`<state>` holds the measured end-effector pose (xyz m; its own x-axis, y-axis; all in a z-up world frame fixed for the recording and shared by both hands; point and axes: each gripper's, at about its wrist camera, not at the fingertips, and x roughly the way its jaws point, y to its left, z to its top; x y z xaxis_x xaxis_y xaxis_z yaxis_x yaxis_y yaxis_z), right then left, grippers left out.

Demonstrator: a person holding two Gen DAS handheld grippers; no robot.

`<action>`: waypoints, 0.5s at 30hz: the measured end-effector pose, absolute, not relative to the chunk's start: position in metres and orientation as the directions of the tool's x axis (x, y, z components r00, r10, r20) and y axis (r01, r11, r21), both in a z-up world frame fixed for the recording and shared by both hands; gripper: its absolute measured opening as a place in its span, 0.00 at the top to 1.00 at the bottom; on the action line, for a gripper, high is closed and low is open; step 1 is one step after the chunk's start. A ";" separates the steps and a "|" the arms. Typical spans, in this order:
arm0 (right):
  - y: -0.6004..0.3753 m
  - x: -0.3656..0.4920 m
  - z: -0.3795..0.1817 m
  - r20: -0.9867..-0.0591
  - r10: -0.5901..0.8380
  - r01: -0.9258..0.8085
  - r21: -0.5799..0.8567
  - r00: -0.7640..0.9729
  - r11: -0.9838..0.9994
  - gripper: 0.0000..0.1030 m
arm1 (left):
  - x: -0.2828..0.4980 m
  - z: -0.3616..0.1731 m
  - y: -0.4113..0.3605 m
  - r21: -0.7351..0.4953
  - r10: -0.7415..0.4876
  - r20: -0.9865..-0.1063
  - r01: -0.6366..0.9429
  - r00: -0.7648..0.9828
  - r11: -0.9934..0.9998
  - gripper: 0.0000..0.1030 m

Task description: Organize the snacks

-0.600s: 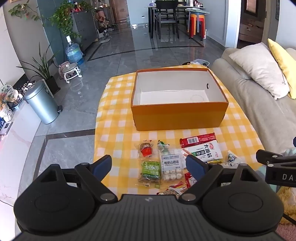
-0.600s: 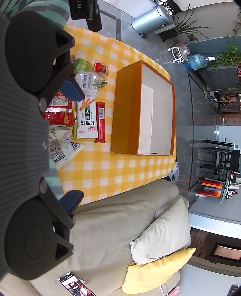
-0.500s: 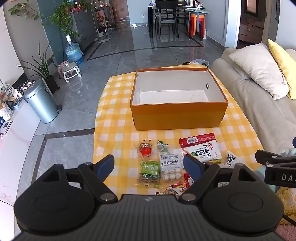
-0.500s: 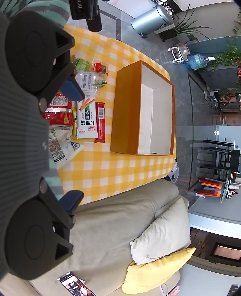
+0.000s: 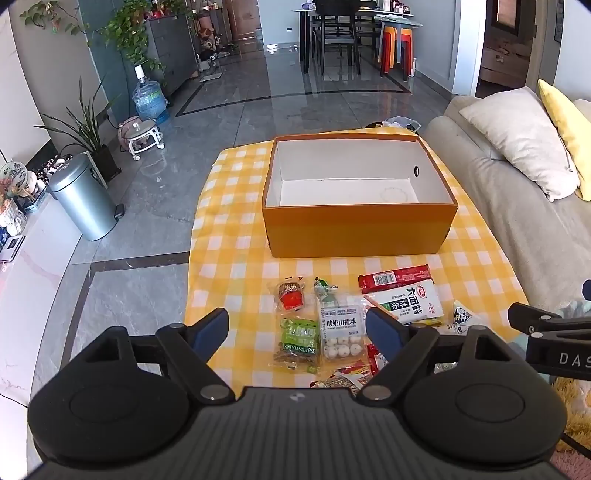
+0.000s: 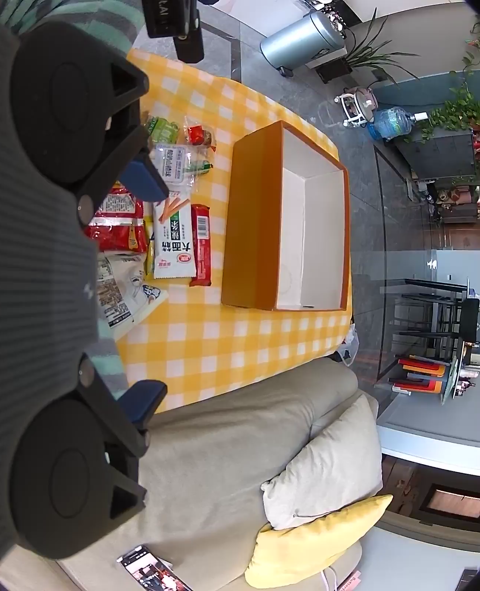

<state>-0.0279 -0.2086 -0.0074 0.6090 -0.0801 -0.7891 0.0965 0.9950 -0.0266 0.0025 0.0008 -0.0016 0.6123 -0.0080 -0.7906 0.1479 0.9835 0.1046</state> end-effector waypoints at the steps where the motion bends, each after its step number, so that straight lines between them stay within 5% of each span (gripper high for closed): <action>1: -0.209 -0.028 -0.007 -0.789 -0.079 0.097 -0.025 0.609 0.995 0.04 | 0.003 -0.002 0.001 0.102 -0.009 -0.791 0.147 0.611 0.984 0.05; 15: -0.210 -0.026 -0.010 -0.795 -0.075 0.098 -0.020 0.602 0.995 0.04 | 0.004 -0.001 -0.004 0.099 -0.015 -0.791 0.152 0.611 0.983 0.05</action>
